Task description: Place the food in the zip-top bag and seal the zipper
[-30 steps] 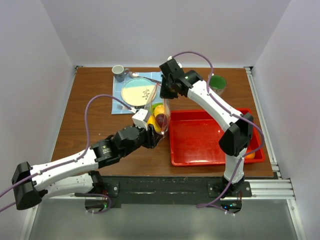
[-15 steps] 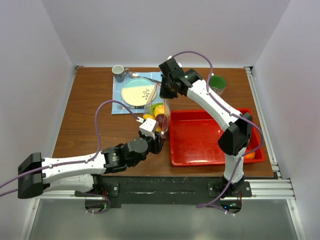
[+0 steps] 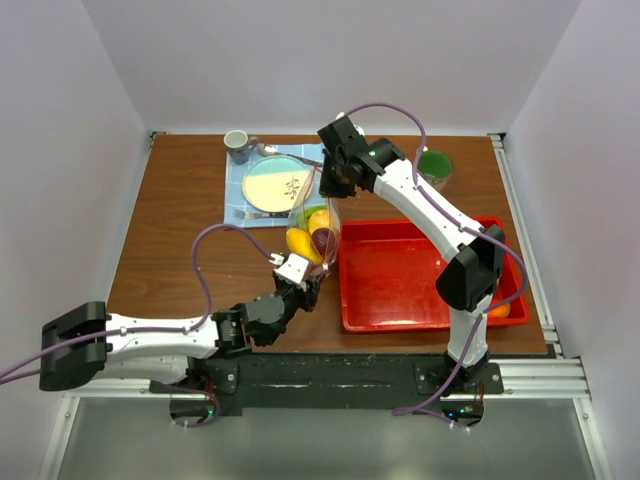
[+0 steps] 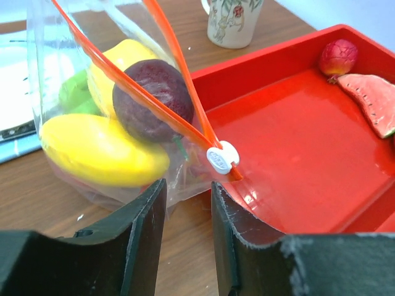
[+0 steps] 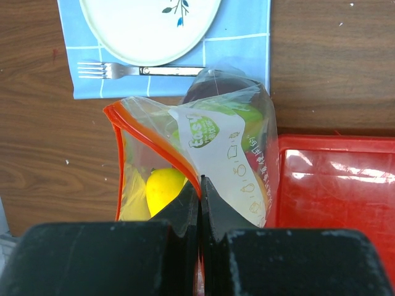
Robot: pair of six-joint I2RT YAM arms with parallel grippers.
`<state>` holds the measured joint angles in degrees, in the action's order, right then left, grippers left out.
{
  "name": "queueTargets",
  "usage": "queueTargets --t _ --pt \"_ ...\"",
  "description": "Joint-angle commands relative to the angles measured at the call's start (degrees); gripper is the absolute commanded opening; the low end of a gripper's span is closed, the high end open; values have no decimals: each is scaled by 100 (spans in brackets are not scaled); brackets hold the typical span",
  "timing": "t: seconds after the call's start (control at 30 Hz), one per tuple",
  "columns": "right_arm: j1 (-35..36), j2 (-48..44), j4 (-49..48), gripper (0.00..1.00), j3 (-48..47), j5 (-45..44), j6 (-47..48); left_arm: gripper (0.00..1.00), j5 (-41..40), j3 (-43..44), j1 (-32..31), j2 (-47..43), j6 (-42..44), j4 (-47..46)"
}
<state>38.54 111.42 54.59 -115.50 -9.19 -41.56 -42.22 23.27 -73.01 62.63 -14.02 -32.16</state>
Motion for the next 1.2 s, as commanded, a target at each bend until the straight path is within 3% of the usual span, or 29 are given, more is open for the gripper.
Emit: queueTargets --t 0.0,0.43,0.8,1.17 --pt "-31 73 87 0 -236 102 -89 39 -112 -208 -116 56 374 -1212" --pt "-31 82 122 0 -262 119 -159 47 -313 -393 -371 390 681 -2066" --pt "-31 38 184 0 -253 137 -186 46 -1332 -428 -398 698 637 -2838" --pt "-40 20 245 0 -280 102 -221 43 -1193 -525 -433 821 664 -3129"
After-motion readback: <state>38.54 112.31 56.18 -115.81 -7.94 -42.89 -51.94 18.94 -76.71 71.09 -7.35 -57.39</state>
